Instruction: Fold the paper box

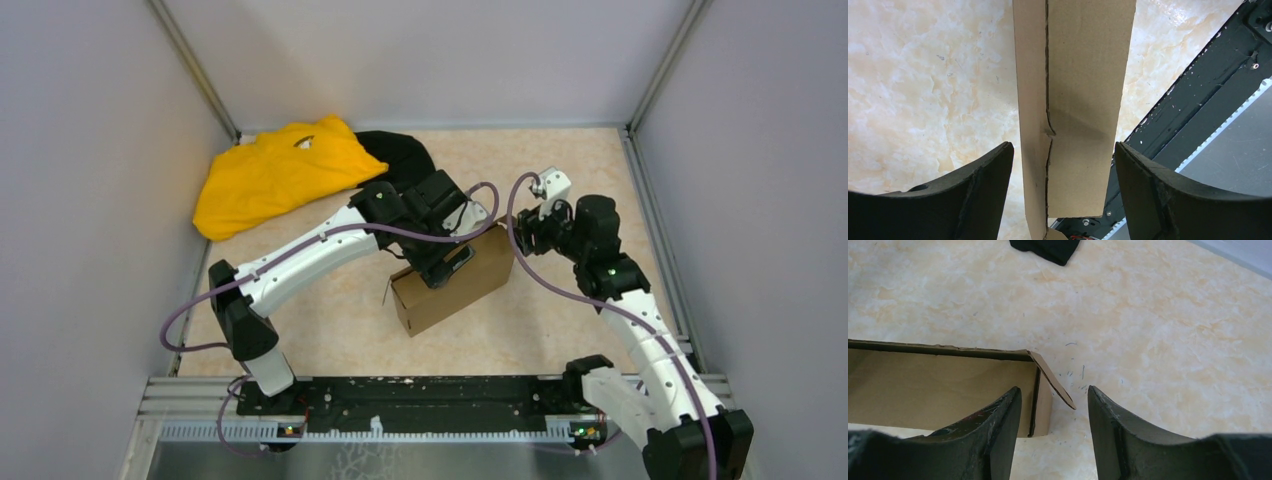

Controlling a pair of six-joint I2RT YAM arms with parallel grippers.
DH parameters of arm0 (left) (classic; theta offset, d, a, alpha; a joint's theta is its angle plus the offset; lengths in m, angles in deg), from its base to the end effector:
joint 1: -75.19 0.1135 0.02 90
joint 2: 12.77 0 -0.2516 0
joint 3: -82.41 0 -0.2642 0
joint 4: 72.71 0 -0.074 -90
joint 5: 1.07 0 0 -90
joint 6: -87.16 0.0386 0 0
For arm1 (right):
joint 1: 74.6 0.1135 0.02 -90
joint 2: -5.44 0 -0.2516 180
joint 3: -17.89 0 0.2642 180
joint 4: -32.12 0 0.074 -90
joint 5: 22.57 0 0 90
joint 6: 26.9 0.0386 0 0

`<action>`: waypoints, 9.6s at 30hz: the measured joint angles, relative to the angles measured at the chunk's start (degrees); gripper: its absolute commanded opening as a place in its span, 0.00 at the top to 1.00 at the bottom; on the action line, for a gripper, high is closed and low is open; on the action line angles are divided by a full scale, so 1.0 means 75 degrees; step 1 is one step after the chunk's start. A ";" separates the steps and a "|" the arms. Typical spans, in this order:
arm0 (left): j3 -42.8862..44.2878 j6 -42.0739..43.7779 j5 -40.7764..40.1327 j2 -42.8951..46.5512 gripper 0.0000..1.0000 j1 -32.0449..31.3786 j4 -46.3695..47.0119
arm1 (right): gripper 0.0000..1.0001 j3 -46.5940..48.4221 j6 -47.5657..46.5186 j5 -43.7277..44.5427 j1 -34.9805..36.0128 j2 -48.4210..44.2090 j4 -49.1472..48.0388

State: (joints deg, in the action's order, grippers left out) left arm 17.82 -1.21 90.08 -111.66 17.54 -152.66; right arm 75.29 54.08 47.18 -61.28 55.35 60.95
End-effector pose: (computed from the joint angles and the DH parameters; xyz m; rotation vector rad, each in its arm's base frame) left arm 0.1933 -0.3067 0.3365 1.3522 2.3634 -0.3261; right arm 0.2135 0.0643 0.3003 -0.6032 1.8429 0.3928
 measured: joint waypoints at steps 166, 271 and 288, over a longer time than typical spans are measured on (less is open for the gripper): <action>-0.1040 0.2538 0.2119 0.0146 0.22 0.2250 0.2095 | 0.01 0.4424 -0.3634 -0.2833 0.0624 0.3786 0.3995; -0.3908 -0.2040 0.0172 0.4144 0.19 0.2955 0.2745 | 0.01 0.4599 -0.2646 -0.0498 0.2512 0.4476 0.4121; -0.3130 -0.1923 0.0169 0.3926 0.14 0.3279 0.2900 | 0.01 0.5508 -0.0953 0.0979 0.2518 0.4246 0.3249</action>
State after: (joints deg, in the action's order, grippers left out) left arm -5.66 -15.64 91.35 -82.22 42.13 -130.91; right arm 116.60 46.94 54.52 -42.40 87.20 85.32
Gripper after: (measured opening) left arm 0.839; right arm 0.985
